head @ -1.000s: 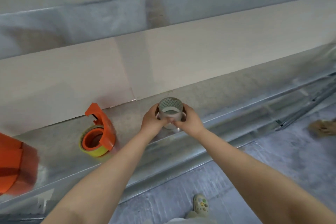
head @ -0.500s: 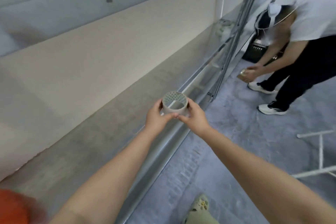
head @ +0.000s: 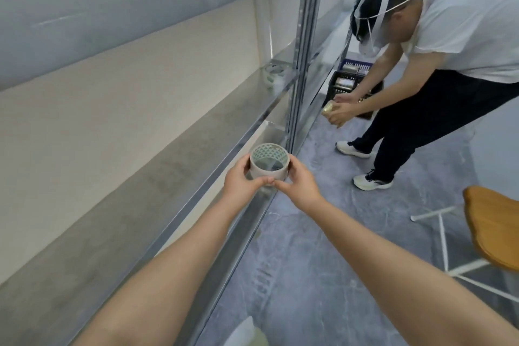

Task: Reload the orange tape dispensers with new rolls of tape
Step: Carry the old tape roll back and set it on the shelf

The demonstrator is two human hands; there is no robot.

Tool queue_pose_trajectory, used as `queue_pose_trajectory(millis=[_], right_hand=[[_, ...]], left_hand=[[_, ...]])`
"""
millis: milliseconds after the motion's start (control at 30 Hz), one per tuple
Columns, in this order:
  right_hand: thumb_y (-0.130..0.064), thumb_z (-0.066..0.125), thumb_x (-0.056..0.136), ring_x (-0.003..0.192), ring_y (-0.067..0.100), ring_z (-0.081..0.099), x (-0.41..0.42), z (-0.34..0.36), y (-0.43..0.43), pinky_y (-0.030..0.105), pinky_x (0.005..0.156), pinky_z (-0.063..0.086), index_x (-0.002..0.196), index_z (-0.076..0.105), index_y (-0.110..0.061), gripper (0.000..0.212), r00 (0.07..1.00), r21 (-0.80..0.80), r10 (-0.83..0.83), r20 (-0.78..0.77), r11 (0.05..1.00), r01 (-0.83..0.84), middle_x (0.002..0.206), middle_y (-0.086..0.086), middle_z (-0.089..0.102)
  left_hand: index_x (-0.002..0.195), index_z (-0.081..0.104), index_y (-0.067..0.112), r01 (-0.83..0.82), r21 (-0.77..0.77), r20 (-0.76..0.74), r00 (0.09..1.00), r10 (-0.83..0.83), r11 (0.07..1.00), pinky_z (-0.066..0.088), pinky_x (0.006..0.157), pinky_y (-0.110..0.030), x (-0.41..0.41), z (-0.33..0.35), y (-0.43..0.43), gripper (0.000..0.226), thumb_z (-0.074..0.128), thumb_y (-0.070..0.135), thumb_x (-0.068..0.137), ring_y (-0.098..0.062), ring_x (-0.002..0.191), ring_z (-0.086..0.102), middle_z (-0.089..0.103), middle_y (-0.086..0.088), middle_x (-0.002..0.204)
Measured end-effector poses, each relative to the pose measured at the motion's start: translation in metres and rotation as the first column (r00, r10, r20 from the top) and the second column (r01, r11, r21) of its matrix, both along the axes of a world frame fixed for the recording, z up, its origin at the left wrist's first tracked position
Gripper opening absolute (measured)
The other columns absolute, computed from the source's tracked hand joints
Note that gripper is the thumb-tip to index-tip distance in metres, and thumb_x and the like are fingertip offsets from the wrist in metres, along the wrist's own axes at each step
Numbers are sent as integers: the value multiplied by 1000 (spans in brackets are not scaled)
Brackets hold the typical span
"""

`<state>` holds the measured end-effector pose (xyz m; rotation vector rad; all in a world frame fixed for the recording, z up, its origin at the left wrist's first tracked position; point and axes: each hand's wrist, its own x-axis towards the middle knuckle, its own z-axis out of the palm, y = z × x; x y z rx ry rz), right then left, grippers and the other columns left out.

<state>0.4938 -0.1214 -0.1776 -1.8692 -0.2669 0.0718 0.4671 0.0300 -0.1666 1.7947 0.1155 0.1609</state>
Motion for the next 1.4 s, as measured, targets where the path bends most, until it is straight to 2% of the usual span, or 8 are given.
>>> queue_pose_trajectory(millis=[200,333,433,567,700,833,1067,1400], right_hand=[[-11,77,72,115,16,55,45,-4,-23,19,94,45,117,53,-22,53,999,26,-52,-4,998,52,123,3,59],[-8,75,72,117,17,54,85,-7,-36,29,100,44,119,53,-18,53,998,18,-58,-6,998,58,124,7,58],[-8,76,72,114,15,55,123,-10,-43,18,93,43,118,54,-21,53,998,16,-61,7,998,60,121,4,60],[-8,77,71,116,17,55,181,-10,-47,31,100,45,122,53,-16,58,998,15,-68,0,998,68,124,6,59],[-10,77,69,113,12,56,242,-3,-46,16,84,49,116,53,-27,55,999,-1,-45,25,999,45,121,1,60],[-14,80,68,116,12,55,291,-4,-40,30,101,44,115,52,-32,58,999,-11,-39,12,999,39,122,-2,60],[-13,79,67,118,14,54,357,-8,-26,41,105,43,120,52,-25,61,998,-37,50,-26,998,-51,125,2,59],[-21,83,64,106,10,54,473,-13,19,17,90,42,125,49,-11,70,922,-187,384,-40,904,-385,116,-2,59]], left_hand=[[122,59,9,44,0,1,999,-44,999,46,92,-20,51,-2,-24,62,82,4,65,-16,113,60,66,-4,119],[122,59,7,70,3,14,997,-70,998,45,87,-10,94,-6,-37,61,81,2,65,-15,112,60,66,-4,120],[123,58,8,88,-25,11,996,-88,996,46,95,-19,132,-9,-43,62,80,1,66,-15,114,59,65,-5,123],[127,55,8,98,-41,0,995,-98,994,45,100,-25,190,-10,-46,66,81,1,66,-16,117,58,64,-5,124],[125,56,8,74,-52,-8,997,-75,996,46,98,-22,253,-11,-43,66,82,2,65,-17,117,58,65,-4,121],[116,57,23,56,-32,-12,998,-56,998,45,98,-26,301,-15,-36,62,85,8,62,-15,115,59,66,5,113],[128,53,8,-49,-24,-84,995,47,999,42,107,-40,354,-22,-24,81,84,22,55,-21,121,56,62,-8,127],[124,47,12,-392,89,-151,904,401,916,46,93,-30,418,-32,-3,72,85,22,64,-18,111,57,60,-4,124]])
